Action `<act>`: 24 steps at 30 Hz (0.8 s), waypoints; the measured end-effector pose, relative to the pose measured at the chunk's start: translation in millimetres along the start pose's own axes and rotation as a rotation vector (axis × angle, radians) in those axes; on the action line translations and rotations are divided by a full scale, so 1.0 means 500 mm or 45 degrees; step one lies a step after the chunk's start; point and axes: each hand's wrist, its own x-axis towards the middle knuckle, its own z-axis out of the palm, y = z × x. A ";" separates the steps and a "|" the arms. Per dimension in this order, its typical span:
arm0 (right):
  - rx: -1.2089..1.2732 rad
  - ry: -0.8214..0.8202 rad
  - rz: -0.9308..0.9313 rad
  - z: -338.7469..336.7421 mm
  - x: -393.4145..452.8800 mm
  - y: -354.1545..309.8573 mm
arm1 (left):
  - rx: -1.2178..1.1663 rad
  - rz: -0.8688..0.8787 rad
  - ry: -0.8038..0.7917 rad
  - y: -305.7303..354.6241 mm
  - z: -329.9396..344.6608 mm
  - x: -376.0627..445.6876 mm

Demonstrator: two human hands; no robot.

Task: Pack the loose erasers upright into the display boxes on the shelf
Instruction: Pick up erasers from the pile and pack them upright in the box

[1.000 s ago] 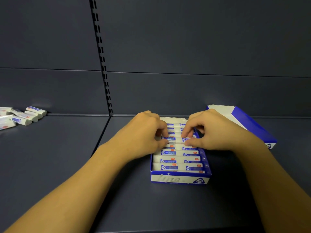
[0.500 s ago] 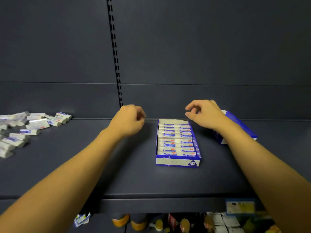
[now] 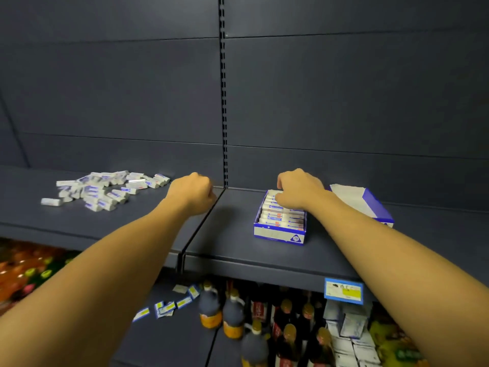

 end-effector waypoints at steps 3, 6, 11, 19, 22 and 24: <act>0.039 0.005 -0.032 0.001 -0.016 -0.052 | 0.049 -0.075 0.006 -0.029 -0.023 -0.052; 0.038 0.015 -0.063 0.002 -0.024 -0.106 | 0.064 -0.156 0.027 -0.071 -0.036 -0.093; 0.022 -0.008 -0.117 -0.003 -0.018 -0.203 | 0.097 -0.261 0.033 -0.167 -0.048 -0.137; 0.061 0.032 -0.156 0.006 0.032 -0.402 | 0.106 -0.290 -0.014 -0.357 -0.049 -0.175; 0.045 0.046 -0.167 0.011 0.062 -0.490 | 0.074 -0.285 -0.018 -0.428 -0.053 -0.178; 0.044 0.062 -0.167 0.011 0.082 -0.543 | 0.047 -0.303 0.004 -0.478 -0.054 -0.173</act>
